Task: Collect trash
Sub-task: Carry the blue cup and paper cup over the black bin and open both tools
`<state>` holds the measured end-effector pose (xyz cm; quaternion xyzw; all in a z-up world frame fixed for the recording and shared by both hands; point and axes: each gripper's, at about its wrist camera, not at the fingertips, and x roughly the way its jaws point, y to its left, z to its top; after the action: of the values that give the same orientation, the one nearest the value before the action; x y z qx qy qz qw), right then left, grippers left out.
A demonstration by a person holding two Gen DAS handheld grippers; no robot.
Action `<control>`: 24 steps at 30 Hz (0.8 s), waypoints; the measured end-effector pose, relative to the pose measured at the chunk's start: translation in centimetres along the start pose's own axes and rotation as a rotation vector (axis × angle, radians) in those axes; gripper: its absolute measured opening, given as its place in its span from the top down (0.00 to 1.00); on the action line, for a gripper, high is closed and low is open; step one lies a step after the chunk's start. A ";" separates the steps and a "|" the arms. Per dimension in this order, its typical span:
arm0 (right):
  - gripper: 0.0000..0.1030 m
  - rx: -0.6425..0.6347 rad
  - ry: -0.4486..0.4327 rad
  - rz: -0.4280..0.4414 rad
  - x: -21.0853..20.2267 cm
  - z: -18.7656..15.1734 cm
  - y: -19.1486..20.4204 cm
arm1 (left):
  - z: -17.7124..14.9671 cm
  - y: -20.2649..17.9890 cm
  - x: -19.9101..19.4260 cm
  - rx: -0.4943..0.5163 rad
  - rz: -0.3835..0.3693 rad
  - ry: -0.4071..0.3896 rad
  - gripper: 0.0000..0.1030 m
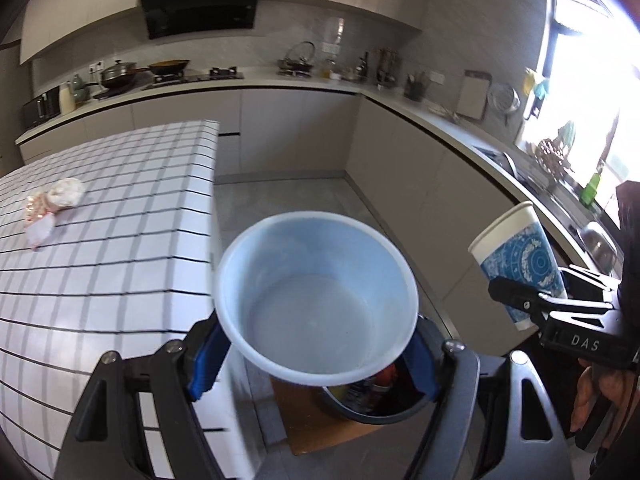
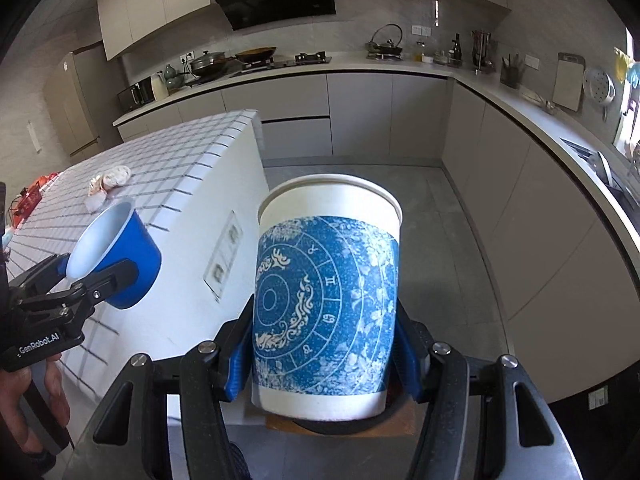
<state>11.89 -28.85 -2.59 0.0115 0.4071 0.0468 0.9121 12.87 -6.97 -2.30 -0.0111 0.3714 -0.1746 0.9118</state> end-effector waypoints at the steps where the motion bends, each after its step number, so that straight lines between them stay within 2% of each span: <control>1: 0.41 -0.001 0.004 0.000 -0.1 -0.4 -0.7 | -0.2 -0.6 0.2 0.008 -0.007 0.005 0.25; 11: 0.41 -0.020 0.046 0.031 1.1 -3.3 -5.4 | -1.9 -5.6 3.4 0.057 -0.031 0.066 0.25; 17: 0.41 -0.060 0.086 0.071 3.4 -4.8 -6.7 | -2.9 -6.6 6.0 0.068 -0.059 0.102 0.25; 24: 0.41 -0.094 0.143 0.099 6.6 -6.5 -7.5 | -4.7 -6.5 8.4 0.060 -0.055 0.162 0.25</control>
<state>12.07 -35.76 -12.27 -0.0145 0.4677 0.1115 0.8767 13.29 -15.30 -10.37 0.0203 0.4380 -0.2109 0.8737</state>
